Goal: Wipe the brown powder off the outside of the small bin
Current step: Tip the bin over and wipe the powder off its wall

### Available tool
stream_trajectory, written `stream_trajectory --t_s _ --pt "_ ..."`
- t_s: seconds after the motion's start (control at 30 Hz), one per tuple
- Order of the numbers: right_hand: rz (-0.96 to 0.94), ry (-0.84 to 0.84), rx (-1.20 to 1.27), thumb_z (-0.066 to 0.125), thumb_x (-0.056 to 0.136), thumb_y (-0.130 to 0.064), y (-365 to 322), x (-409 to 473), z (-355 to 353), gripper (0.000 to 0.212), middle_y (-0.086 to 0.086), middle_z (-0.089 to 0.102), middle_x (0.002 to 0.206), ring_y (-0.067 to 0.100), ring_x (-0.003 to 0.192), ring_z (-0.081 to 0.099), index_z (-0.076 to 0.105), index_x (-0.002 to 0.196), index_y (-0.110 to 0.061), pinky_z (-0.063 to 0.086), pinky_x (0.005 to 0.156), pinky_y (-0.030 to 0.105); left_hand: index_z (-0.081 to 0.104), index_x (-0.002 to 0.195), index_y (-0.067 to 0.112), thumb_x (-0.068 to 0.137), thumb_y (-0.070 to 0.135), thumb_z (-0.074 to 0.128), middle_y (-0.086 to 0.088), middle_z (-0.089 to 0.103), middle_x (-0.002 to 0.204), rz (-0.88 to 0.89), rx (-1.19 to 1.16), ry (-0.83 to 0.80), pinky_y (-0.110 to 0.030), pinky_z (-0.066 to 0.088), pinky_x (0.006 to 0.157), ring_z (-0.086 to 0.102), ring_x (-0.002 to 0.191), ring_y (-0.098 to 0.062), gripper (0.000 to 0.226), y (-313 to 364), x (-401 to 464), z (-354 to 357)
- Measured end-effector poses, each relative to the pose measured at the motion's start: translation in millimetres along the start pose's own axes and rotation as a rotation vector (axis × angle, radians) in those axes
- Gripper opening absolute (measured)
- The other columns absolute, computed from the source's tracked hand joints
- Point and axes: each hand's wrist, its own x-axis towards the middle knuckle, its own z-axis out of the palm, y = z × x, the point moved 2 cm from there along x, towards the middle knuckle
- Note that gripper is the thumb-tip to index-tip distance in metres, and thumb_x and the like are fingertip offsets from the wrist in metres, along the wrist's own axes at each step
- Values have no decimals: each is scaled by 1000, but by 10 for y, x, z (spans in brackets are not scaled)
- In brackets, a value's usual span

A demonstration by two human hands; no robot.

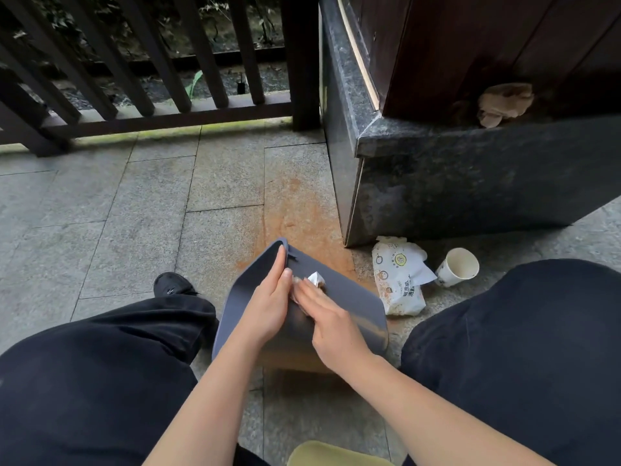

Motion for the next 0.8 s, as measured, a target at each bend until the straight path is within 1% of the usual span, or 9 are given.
stream_trajectory --t_s 0.13,0.23,0.37,0.47,0.57,0.63,0.7,0.73,0.8 --pt "386 94 -6 41 89 18 451 -87 -75 80 -18 30 157 3 148 20 36 151 -32 19 119 20 19 156 41 107 38 33 32 18 153 -26 44 59 12 12 86 17 128 27 50 16 29 -64" --pt "557 106 -3 40 92 13 587 -68 -180 72 -5 36 158 17 147 31 36 152 -26 33 114 25 18 154 46 107 40 32 45 17 141 -24 32 66 11 14 84 14 111 41 50 5 -28 -12" --pt "376 67 17 37 92 14 214 37 -64 77 -15 24 160 2 148 16 28 155 -30 12 114 14 17 154 48 107 42 32 52 16 132 -12 41 70 4 16 87 21 124 26 50 2 -24 27" --pt "192 57 42 35 94 11 -131 65 120 76 -21 11 160 -7 147 1 20 157 -30 4 117 13 27 154 41 107 39 32 34 26 148 -3 69 118 -1 20 94 25 131 14 47 11 24 17" --pt "164 81 63 33 92 14 -153 48 206 76 -19 10 162 -7 148 1 22 157 -25 8 120 17 45 148 29 106 37 35 13 49 147 -19 110 343 -15 29 101 41 135 -3 44 31 119 -55" --pt "204 94 32 34 91 15 -30 56 171 80 -20 13 163 -7 148 3 22 157 -28 11 121 19 49 146 29 104 44 38 18 56 139 -24 100 405 -8 32 93 48 129 -3 46 44 121 -81" --pt "260 111 8 34 89 17 100 115 92 82 -18 17 162 -4 148 7 24 156 -28 11 119 16 41 149 40 98 56 40 39 54 120 11 87 324 1 33 82 50 114 12 54 28 14 -38" --pt "293 123 11 35 88 17 154 161 41 82 -16 19 162 -1 149 10 26 155 -28 10 116 14 33 149 49 94 62 38 41 56 106 31 120 266 -1 38 80 53 102 17 57 3 -59 14" --pt "363 158 38 37 88 15 230 251 -66 77 -13 26 161 6 149 18 32 154 -25 13 113 13 15 145 66 92 68 31 26 60 78 58 217 177 -23 48 75 59 74 9 55 -32 -170 128"
